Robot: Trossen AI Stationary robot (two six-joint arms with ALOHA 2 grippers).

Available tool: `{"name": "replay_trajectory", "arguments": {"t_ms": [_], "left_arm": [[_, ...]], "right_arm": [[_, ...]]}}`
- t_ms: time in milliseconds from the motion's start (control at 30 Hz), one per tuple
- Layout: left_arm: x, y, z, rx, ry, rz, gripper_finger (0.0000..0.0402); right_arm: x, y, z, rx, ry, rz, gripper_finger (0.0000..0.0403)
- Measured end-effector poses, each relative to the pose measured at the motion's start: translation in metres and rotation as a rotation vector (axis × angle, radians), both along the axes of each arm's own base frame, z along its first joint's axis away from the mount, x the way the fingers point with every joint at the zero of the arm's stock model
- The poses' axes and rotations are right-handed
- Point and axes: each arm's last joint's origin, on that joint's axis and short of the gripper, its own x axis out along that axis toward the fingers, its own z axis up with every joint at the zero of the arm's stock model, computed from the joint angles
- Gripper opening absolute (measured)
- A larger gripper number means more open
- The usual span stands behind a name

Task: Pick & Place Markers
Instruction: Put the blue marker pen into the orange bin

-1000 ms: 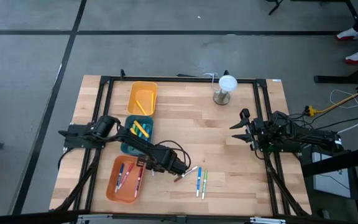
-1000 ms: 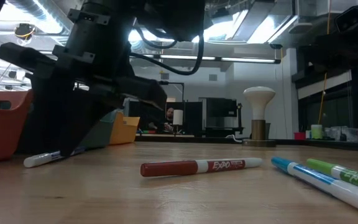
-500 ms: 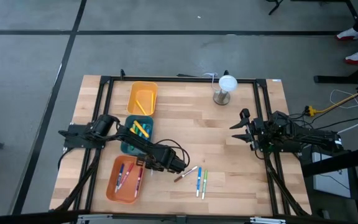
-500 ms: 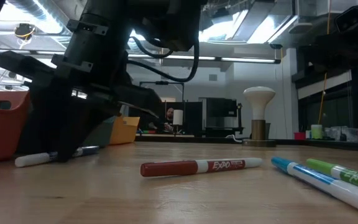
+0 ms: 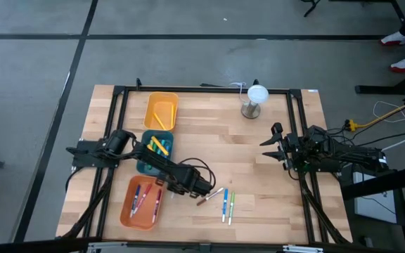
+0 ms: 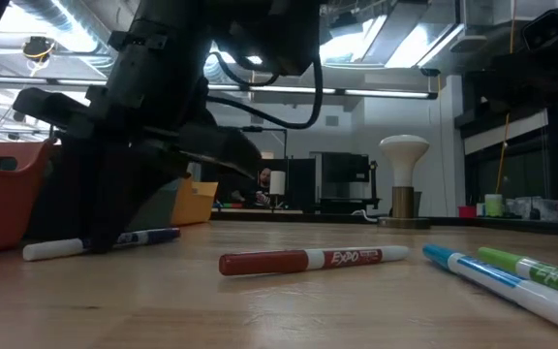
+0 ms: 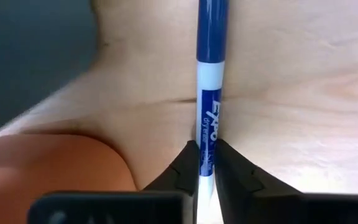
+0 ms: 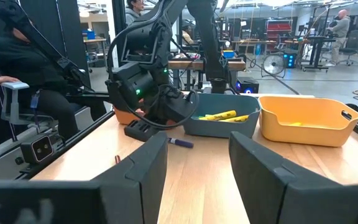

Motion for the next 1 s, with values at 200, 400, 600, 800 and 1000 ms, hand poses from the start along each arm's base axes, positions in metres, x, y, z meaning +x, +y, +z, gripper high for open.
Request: {"name": "replay_trajectory", "arguments": {"t_ms": [200, 400, 600, 800, 1000], "left_arm": [[0.004, -0.003, 0.001, -0.035, -0.043, -0.03, 0.0024], [0.012, -0.005, 0.005, -0.04, -0.124, -0.098, 0.0026], [0.03, -0.007, 0.022, 0.089, -0.278, -0.196, 0.0024], [0.047, -0.003, 0.045, 0.205, -0.414, -0.254, 0.0023], [0.059, -0.002, 0.072, 0.345, -0.524, -0.294, 0.0024]], "right_arm": [[0.0, 0.0, 0.0, 0.0, 0.0, 0.0, 0.017], [0.0, 0.0, 0.0, 0.0, 0.0, 0.0, 0.017], [0.0, 0.0, 0.0, 0.0, 0.0, 0.0, 0.017], [0.0, 0.0, 0.0, 0.0, 0.0, 0.0, 0.017], [0.0, 0.0, 0.0, 0.0, 0.0, 0.0, 0.017]]}}
